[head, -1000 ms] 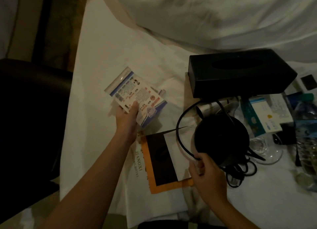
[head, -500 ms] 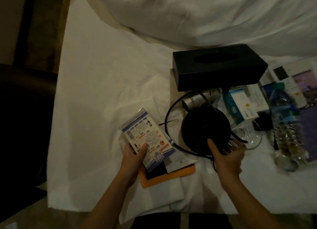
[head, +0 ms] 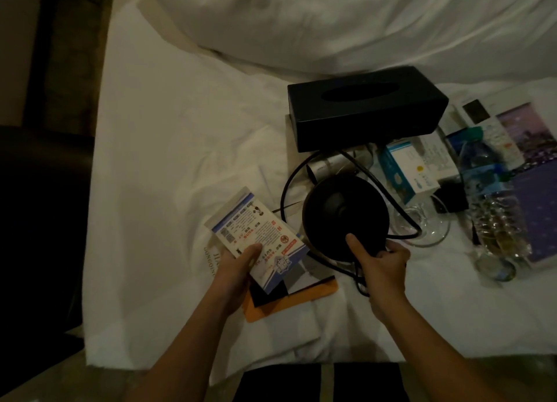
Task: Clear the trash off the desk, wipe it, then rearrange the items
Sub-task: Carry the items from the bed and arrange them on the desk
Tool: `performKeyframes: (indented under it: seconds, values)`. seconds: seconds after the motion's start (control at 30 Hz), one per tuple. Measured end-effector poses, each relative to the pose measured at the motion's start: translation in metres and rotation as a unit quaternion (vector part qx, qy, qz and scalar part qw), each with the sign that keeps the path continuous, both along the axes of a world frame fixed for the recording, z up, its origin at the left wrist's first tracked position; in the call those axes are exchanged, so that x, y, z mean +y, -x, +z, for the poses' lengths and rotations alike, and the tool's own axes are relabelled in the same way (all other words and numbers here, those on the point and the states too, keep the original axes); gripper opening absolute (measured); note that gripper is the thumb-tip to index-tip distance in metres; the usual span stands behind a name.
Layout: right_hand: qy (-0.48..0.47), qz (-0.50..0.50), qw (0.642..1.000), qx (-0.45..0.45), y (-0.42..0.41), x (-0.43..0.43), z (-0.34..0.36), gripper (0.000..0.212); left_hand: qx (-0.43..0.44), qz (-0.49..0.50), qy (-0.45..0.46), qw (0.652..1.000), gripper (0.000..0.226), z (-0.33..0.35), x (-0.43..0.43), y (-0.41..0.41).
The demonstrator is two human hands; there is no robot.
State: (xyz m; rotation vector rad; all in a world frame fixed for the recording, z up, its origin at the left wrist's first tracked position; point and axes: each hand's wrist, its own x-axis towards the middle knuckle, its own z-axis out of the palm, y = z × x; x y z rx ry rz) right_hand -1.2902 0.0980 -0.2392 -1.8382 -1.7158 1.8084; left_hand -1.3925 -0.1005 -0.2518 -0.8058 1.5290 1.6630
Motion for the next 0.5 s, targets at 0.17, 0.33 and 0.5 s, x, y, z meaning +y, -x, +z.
performKeyframes:
  seconds: [0.17,0.33,0.5]
  values:
    - [0.084,-0.002,0.996,0.043,-0.007,0.005,-0.001,0.062,-0.001,0.006,-0.001,1.000,0.038,-0.002,-0.003,0.000]
    - [0.141,-0.034,0.986,0.083,-0.008,0.015,0.003,0.043,0.004,0.028,-0.007,1.000,0.035,-0.003,-0.001,-0.002]
    - [0.153,-0.019,0.981,0.114,-0.017,0.028,0.009,0.032,-0.003,0.033,-0.013,0.999,0.042,-0.002,0.000,-0.003]
